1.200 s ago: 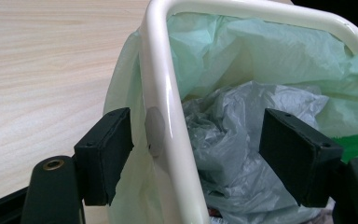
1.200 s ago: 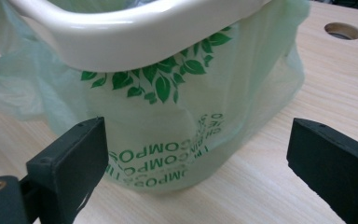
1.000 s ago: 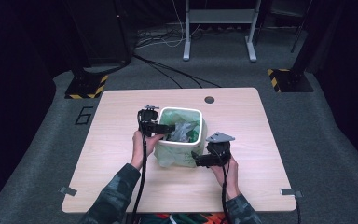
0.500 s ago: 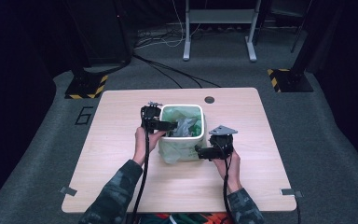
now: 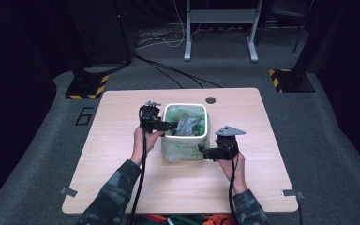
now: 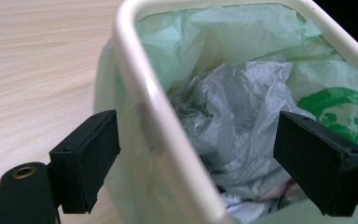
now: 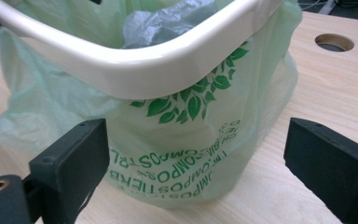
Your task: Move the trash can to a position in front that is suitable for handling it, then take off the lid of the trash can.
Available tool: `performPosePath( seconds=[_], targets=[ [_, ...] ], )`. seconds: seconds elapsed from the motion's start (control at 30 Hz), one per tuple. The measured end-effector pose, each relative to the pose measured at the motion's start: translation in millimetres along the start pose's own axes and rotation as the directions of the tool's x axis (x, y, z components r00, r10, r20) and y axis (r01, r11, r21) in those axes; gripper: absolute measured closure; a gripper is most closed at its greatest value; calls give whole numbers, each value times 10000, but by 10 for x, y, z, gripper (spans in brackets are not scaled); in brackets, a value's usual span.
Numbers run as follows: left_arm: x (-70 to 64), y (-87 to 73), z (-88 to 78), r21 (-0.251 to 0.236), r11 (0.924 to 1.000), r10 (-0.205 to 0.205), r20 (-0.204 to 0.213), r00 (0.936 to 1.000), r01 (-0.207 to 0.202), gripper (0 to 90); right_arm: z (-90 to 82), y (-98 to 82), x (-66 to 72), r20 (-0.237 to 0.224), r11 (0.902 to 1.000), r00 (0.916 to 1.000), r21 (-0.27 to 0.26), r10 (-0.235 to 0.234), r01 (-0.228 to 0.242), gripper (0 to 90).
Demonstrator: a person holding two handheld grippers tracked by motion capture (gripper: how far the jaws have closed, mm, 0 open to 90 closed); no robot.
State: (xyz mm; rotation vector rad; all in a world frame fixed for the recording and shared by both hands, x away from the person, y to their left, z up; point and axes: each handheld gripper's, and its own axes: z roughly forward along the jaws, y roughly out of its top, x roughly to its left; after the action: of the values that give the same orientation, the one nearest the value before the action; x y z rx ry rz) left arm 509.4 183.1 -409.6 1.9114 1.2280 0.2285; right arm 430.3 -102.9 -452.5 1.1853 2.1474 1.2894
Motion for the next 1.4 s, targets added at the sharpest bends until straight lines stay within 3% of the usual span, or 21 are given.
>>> performPosePath(
  seconds=[0.13, 0.3, 0.37, 0.5, 0.7, 0.83, 0.93, 1.1, 1.2, 1.4],
  targets=[
    [99, -93, -222, -531, 9983, -206, 245, 9995, 219, 111, -131, -5, -24, -169, 9995, 9996, -245, 211, -215, 56],
    [184, -167, -361, -973, 9943, -411, 307, 9987, 439, 98, -264, 22, -59, -180, 9985, 9996, -493, 221, -230, 30],
    [217, -193, -410, -1112, 9929, -388, 294, 9988, 418, 78, -297, 44, -85, -294, 9989, 9994, -419, 193, -205, 13],
    [261, -230, -489, -1183, 9929, 105, 300, 9995, -68, 30, -343, 60, -143, -353, 9987, 9988, -352, 345, -357, 3],
    [250, -239, -498, -1001, 9950, 58, 460, 9989, -12, 24, -330, 76, -207, -337, 9983, 9978, 112, 568, -564, 0],
    [241, -227, -490, -1072, 9941, -90, 730, 9973, 168, 48, -325, 101, -206, -276, 9988, 9985, 137, 473, -469, 21],
    [231, -186, -481, -1106, 9938, -62, 692, 9976, 138, 64, -328, 146, -214, -275, 9992, 9989, 132, 373, -369, 45],
    [209, -123, -454, -1110, 9938, 24, 685, 9976, 53, 117, -342, 255, -240, -326, 9995, 9990, 87, 312, -309, 78],
    [191, -65, -378, -867, 9961, 201, 586, 9981, -150, 175, -335, 401, -239, -460, 9999, 9989, 110, 78, -73, 136],
    [168, 7, -261, -619, 9979, 240, 588, 9980, -204, 224, -228, 619, -255, -673, 9993, 9977, 352, -79, 103, 173]
  ],
)
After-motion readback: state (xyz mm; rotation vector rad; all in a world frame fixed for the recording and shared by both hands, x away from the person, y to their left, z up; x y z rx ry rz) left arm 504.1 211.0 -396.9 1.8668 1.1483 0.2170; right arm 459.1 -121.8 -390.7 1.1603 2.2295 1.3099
